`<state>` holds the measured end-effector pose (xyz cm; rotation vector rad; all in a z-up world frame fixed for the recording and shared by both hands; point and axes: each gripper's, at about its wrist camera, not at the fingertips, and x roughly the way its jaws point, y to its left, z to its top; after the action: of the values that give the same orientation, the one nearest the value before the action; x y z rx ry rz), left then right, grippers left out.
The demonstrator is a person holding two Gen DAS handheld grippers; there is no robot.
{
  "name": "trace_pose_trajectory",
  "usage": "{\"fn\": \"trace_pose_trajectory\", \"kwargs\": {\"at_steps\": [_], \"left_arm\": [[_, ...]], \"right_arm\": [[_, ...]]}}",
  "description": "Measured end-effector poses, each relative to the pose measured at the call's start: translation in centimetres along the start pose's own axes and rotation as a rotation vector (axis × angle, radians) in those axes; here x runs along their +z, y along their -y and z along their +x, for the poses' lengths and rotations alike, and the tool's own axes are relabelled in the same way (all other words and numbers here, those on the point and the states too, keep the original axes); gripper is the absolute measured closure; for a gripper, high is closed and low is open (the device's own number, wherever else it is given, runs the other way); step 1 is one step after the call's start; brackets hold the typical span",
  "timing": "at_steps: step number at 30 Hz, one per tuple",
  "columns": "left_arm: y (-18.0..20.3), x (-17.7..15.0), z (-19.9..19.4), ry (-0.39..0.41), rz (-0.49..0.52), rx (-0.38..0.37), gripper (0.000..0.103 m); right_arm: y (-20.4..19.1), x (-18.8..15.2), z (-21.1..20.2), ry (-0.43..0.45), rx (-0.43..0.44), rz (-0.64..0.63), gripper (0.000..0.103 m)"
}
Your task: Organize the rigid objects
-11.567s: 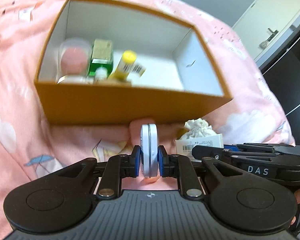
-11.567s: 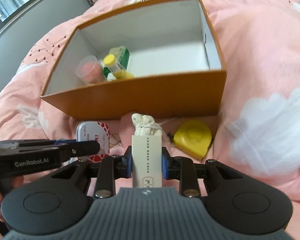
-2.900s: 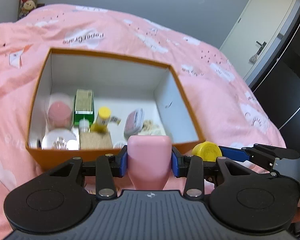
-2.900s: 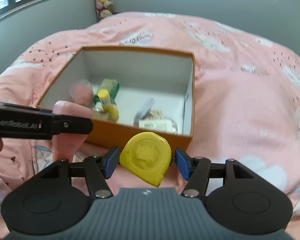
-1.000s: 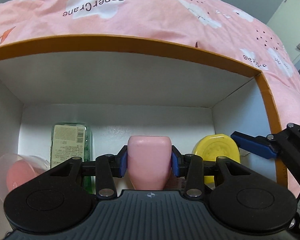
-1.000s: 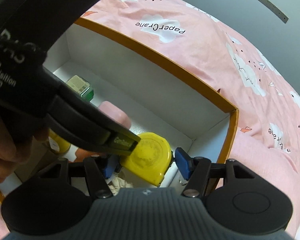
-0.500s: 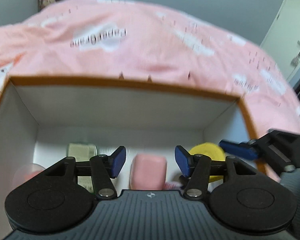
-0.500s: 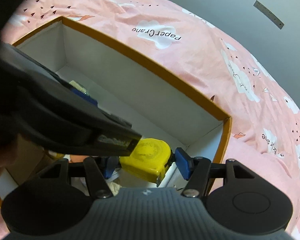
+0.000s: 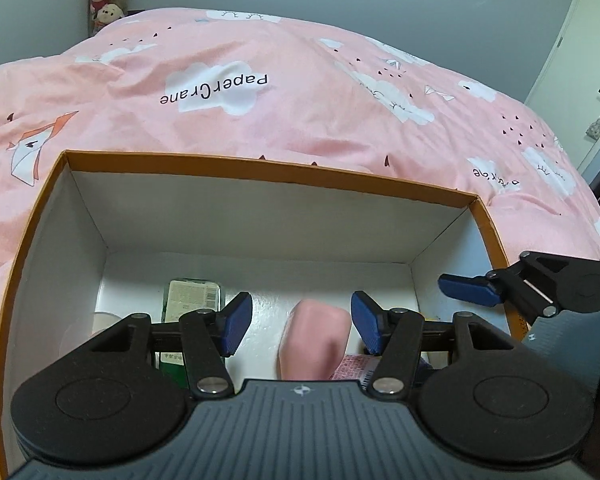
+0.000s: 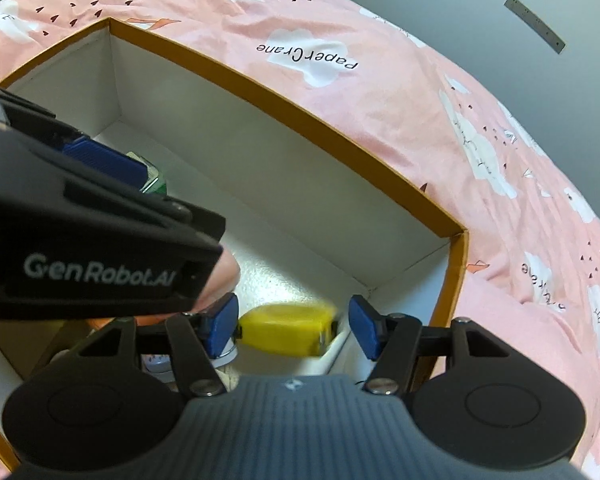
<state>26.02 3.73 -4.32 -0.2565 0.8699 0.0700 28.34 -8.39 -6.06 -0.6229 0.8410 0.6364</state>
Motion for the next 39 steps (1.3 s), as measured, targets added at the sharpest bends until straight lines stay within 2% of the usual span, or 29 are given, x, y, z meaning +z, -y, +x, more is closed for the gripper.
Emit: {"fn": "trace_pose_trajectory", "kwargs": {"at_steps": [5, 12, 19, 22, 25, 28, 31, 34, 37, 39], "left_arm": [[0.0, 0.0, -0.9, 0.007, -0.012, -0.004, 0.036], [0.5, -0.1, -4.2, 0.085, -0.023, 0.009, 0.036], [1.2, -1.0, -8.9, 0.207, 0.006, 0.029, 0.036], [0.8, -1.5, -11.0, 0.252, -0.008, 0.015, 0.034], [0.8, -2.3, -13.1, 0.302, 0.021, 0.013, 0.033], [0.5, -3.4, -14.5, 0.313, 0.069, -0.015, 0.032], [-0.3, -4.7, -15.6, 0.298, 0.112, 0.0, 0.032], [-1.3, -6.1, -16.5, 0.299, 0.13, 0.034, 0.025], [-2.1, -7.6, -17.7, 0.319, 0.158, 0.035, 0.019], [-2.4, -8.3, -18.3, 0.337, 0.177, 0.053, 0.016]], "right_arm": [[-0.7, 0.0, -1.2, 0.006, -0.011, -0.03, 0.041], [-1.4, -0.2, -4.7, 0.04, -0.063, -0.017, 0.038], [0.1, -0.1, -10.0, 0.103, -0.079, 0.099, 0.038], [-0.2, -0.7, -13.1, 0.159, -0.097, 0.14, 0.036], [-0.6, -1.8, -15.1, 0.212, -0.09, 0.186, 0.035], [-1.2, -2.8, -16.4, 0.243, -0.074, 0.239, 0.034], [-2.3, -3.6, -17.8, 0.279, -0.073, 0.277, 0.033], [-3.1, -4.3, -18.7, 0.292, -0.083, 0.333, 0.031], [-4.0, -5.2, -19.7, 0.298, -0.083, 0.382, 0.029], [-4.9, -5.8, -20.1, 0.315, -0.109, 0.388, 0.023]]}}
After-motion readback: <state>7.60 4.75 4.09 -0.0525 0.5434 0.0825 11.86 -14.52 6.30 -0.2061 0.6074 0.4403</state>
